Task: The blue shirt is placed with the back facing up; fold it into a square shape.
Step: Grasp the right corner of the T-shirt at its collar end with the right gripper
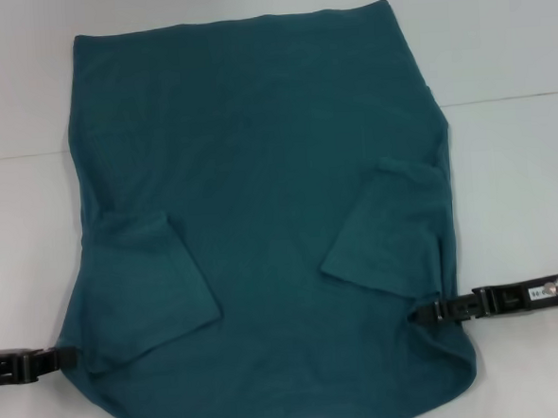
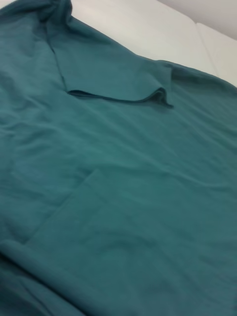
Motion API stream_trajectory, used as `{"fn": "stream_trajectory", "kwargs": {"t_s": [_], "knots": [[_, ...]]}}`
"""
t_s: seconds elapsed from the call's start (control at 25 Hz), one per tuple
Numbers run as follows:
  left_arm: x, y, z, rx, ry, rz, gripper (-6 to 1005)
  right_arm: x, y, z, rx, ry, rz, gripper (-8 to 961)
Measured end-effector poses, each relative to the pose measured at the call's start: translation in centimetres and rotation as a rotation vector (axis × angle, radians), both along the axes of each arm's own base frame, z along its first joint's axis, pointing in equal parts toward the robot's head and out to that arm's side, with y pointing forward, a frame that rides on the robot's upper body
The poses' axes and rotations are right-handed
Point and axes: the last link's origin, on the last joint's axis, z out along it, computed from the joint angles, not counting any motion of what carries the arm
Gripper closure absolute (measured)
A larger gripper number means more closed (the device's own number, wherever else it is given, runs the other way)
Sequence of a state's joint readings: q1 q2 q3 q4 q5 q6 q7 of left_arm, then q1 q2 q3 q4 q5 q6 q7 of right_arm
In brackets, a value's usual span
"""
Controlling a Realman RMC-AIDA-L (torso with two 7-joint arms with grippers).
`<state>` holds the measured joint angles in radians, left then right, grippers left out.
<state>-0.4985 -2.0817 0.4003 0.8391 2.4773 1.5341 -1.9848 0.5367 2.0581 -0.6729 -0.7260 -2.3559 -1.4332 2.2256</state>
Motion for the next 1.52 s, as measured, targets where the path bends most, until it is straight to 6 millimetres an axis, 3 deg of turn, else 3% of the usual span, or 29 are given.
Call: {"fn": "stream_trajectory", "kwargs": {"t_s": [0.92, 1.52], "knots": [[0.3, 0.2, -0.6, 0.0, -0.018, 0.001, 971, 1.3, -2.3, 1.4, -0.094, 0.004, -0.046, 147], [0.3, 0.3, -0.5, 0.003, -0.018, -0.008, 972, 0.7, -2.5, 0.2, -0.115, 0.021, -0.04, 154]]}}
